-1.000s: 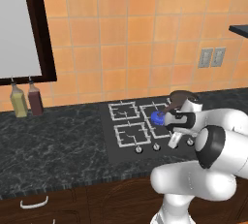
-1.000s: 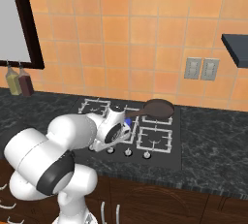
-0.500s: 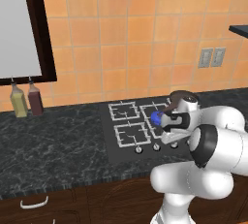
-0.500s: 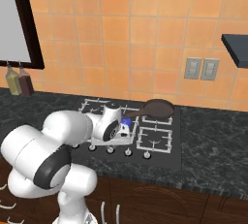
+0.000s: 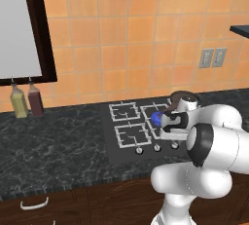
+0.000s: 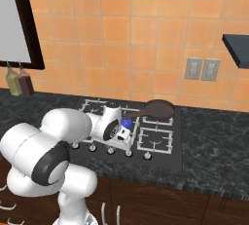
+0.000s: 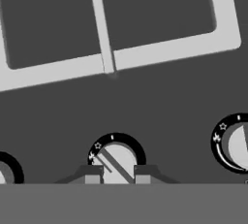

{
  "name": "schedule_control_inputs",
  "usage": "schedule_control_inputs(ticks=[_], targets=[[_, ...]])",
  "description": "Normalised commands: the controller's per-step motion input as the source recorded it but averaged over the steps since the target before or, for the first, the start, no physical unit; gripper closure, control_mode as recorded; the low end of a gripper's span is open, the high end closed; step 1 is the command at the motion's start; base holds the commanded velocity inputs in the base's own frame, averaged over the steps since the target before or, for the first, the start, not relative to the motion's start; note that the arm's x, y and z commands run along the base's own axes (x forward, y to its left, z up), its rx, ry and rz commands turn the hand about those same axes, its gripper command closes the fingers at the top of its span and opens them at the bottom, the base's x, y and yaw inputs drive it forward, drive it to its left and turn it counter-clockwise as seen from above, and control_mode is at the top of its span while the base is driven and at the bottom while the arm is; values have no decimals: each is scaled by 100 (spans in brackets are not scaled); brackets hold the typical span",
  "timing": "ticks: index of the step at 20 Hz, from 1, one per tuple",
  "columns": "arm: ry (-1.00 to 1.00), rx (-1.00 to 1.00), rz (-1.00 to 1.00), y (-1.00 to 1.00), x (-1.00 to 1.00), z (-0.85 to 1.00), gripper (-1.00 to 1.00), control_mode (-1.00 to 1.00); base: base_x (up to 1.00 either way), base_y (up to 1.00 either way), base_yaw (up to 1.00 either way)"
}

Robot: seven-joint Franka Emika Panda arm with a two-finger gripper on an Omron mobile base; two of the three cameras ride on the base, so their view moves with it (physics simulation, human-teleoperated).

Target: Turn off the center burner of the stove.

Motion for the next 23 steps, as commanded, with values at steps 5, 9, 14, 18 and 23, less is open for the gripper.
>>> schedule_control_inputs(ticks=[5, 9, 14, 18, 23], targets=[[1, 0, -46, 15, -36, -42, 100, -100, 0, 0, 0], [3, 0, -46, 12, -31, -38, 100, -100, 0, 0, 0], [5, 1, -45, 4, -27, -36, 100, -100, 0, 0, 0], [1, 0, -35, 7, -21, -35, 100, -100, 0, 0, 0], [0, 0, -9, 1, -23, -16, 100, -100, 0, 0, 0]])
